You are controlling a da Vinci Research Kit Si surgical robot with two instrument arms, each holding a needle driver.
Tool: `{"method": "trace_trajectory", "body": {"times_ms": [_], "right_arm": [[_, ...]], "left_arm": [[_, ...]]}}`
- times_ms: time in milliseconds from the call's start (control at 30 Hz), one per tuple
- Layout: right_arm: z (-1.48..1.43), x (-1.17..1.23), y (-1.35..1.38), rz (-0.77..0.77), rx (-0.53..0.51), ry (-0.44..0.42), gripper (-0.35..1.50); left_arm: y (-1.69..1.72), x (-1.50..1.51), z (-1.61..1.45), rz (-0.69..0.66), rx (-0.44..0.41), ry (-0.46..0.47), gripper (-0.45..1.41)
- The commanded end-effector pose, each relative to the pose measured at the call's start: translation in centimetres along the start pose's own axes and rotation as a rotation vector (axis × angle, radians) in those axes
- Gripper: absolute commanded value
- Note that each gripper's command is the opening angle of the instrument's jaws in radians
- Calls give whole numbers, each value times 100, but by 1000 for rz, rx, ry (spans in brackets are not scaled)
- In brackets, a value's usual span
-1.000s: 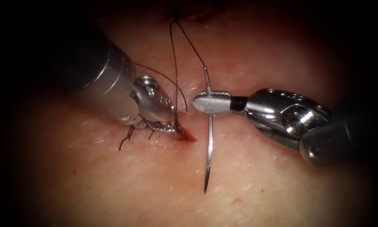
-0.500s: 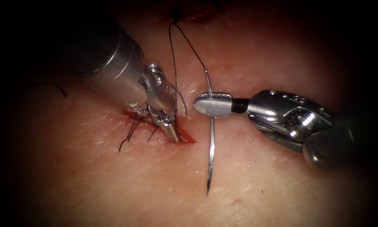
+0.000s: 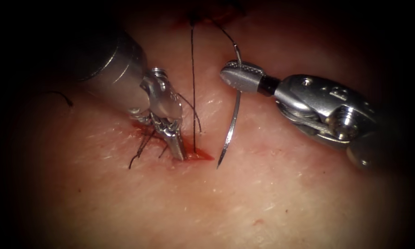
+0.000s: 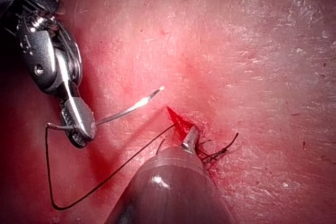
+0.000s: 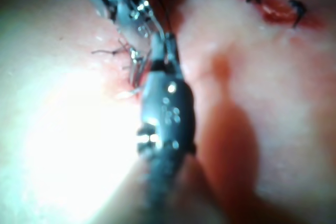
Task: Wound Closure
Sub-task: Open the incision with the left gripper, then pass the needle through the bottom of the incision
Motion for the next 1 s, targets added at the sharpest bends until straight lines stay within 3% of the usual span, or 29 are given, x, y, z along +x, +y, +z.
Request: {"method": "trace_trajectory", "body": {"times_ms": [33, 267, 1000], "right_arm": [[13, -7, -8, -54, 16, 7, -35], [35, -18, -27, -283, 23, 21, -35], [41, -38, -47, -409, 18, -27, -35]], "left_arm": [[4, 1, 19, 1, -10, -1, -45], [7, -6, 19, 15, -3, 5, -45], [9, -4, 19, 50, -1, 31, -45]]}}
